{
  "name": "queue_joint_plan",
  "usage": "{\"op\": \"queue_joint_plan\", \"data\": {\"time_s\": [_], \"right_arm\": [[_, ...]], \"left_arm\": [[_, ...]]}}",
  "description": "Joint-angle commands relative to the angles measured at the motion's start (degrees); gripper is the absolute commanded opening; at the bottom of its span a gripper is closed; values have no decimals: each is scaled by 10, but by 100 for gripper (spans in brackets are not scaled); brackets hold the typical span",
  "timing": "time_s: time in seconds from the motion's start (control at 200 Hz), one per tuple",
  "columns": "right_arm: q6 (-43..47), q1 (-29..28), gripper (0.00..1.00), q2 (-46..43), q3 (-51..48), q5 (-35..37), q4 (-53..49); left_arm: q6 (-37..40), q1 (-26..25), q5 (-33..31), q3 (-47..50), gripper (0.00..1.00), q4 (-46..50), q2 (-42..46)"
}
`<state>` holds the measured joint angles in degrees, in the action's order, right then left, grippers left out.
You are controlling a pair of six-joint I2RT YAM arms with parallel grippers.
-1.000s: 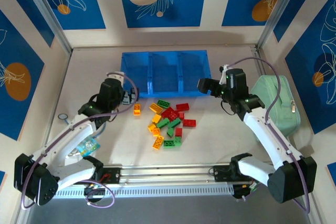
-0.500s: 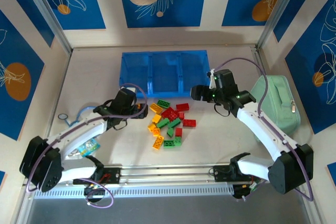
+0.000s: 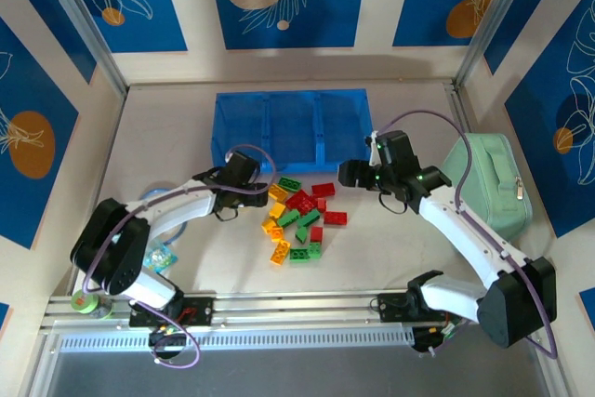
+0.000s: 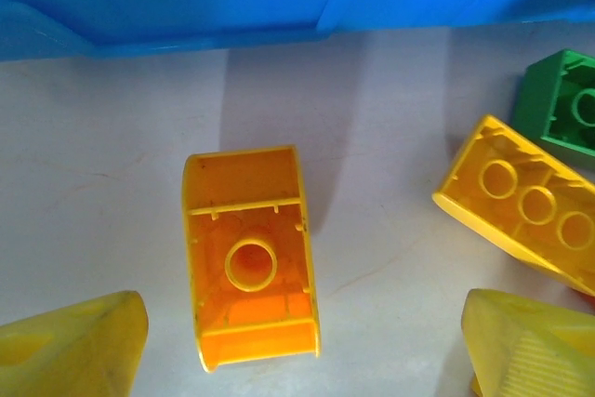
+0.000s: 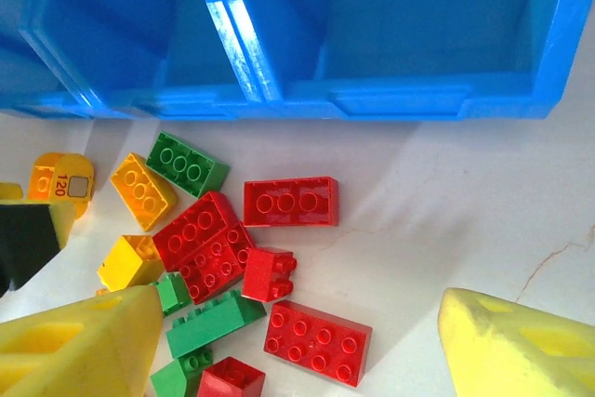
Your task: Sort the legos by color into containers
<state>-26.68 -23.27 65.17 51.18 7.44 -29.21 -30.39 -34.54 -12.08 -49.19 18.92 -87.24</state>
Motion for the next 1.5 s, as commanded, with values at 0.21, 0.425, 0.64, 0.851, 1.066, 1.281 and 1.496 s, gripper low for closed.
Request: {"op": "queue_joint_plan", "data": {"time_s": [0.21,0.425,0.64,0.851,1.066,1.281,1.496], "right_arm": [[-19,-5,75,-19,-30,-18,21],[-19,-11,74,-21,-43,-17,30],[-23,-12,74,-24,-51,-9,35],[-22,-15,74,-22,-50,-9,36],[-25,-27,74,-14,-48,-13,40],[-15,-64,73,-6,-34,5,10],[-13,-100,73,-8,-37,15,-7]], "left_arm": [[-14,16,-18,-30,77,-10,-46],[-10,17,-30,-36,58,-8,-59],[-3,16,-42,-50,30,29,-55],[-2,16,-39,-48,30,51,23],[25,47,-9,-104,30,56,32],[45,96,12,-185,30,51,-46],[52,130,33,-246,32,48,-124]]}}
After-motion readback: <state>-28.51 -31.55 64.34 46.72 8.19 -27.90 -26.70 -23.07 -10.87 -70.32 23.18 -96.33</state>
